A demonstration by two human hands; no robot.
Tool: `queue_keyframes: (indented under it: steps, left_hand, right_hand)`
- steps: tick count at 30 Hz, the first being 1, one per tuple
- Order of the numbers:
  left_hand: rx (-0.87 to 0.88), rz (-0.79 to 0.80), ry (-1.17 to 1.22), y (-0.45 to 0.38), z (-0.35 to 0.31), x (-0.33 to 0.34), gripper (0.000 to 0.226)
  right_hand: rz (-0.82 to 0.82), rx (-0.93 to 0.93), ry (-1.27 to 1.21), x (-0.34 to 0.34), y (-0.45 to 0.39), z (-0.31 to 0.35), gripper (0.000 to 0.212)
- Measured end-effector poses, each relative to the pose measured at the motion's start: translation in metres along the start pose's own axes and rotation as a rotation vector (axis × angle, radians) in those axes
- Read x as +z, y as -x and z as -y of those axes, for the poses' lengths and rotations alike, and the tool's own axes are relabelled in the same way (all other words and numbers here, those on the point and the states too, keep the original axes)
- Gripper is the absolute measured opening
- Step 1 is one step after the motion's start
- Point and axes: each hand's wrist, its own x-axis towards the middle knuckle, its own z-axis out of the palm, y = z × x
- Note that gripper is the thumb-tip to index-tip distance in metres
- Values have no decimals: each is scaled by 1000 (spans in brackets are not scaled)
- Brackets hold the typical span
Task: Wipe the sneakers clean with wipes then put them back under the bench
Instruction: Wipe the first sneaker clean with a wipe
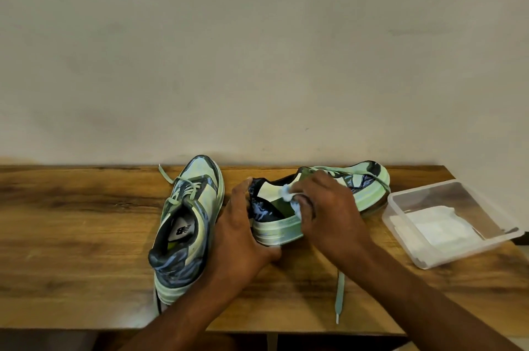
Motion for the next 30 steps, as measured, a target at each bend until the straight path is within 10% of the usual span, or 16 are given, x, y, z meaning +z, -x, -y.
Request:
queue_keyframes:
  steps: [11, 17, 25, 30]
  left_hand:
    - [14, -9, 6, -1, 0, 0, 109]
    - [-1, 34, -30, 2, 6, 0, 124]
    - [19, -8, -9, 2, -3, 1, 113]
    - [8, 24, -47, 5, 0, 0, 124]
  right_hand:
    - [77, -52, 56, 7, 7, 24, 35]
    - [-148, 181, 43, -13, -13, -20, 23]
    - [64, -33, 52, 6, 6, 16, 34]
    - [-151, 196, 49, -15, -15, -20, 25]
